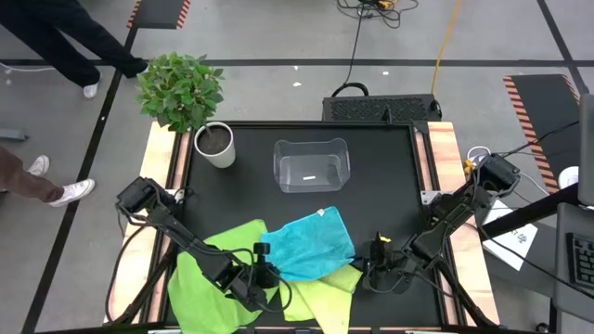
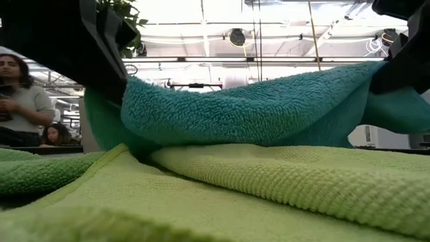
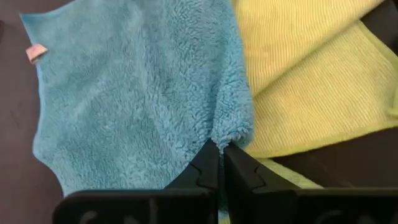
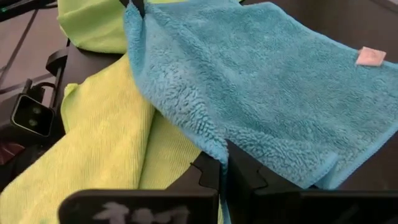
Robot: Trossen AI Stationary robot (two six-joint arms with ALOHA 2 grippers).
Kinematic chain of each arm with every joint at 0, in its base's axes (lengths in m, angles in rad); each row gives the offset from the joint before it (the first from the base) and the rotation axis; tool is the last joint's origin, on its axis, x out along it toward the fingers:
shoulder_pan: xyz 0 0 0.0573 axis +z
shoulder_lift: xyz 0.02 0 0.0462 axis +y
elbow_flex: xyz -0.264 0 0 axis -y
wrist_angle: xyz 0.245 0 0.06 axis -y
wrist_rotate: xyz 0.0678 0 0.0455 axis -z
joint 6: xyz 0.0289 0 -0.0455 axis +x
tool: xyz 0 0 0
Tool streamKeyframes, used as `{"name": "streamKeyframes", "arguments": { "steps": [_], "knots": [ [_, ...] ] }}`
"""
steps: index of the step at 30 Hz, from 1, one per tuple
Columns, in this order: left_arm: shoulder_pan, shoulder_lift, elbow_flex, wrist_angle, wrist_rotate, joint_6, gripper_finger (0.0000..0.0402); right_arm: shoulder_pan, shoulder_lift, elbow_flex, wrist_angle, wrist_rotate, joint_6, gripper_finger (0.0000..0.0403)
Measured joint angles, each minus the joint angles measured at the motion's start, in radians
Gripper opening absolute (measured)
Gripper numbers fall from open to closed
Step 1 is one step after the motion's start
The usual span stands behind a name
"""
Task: Fold microfiber towels
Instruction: Fold the blue towel
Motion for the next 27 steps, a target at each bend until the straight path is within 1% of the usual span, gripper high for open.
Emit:
{"name": "streamKeyframes", "arguments": {
  "steps": [2,4,10,14,17,22,27],
  "knots": [
    [0.000,0.000,-0.002,0.001,0.000,0.008,0.0004,0.000,0.000,0.000,-0.005,-0.023,0.007,0.0000],
    [0.000,0.000,-0.002,0.000,-0.016,0.024,0.0012,0.000,0.000,0.000,-0.004,-0.031,0.007,0.0000],
    [0.002,0.000,-0.002,-0.002,-0.102,0.100,0.0069,-0.012,0.000,0.000,-0.005,-0.034,0.002,0.0000],
    [0.005,0.000,-0.002,0.000,-0.106,0.112,0.0102,-0.025,0.000,0.000,-0.005,-0.030,-0.008,0.0000],
    [-0.001,0.000,-0.002,0.002,-0.106,0.113,0.0119,-0.037,0.000,0.000,-0.005,-0.026,-0.022,0.0000],
    [-0.022,0.000,-0.002,0.003,-0.127,0.163,0.0128,-0.048,0.000,0.000,-0.006,-0.024,-0.038,0.0000],
    [-0.035,0.000,-0.002,0.007,-0.160,0.258,0.0129,-0.049,0.000,0.000,-0.005,-0.019,-0.046,0.0000]
  ]
}}
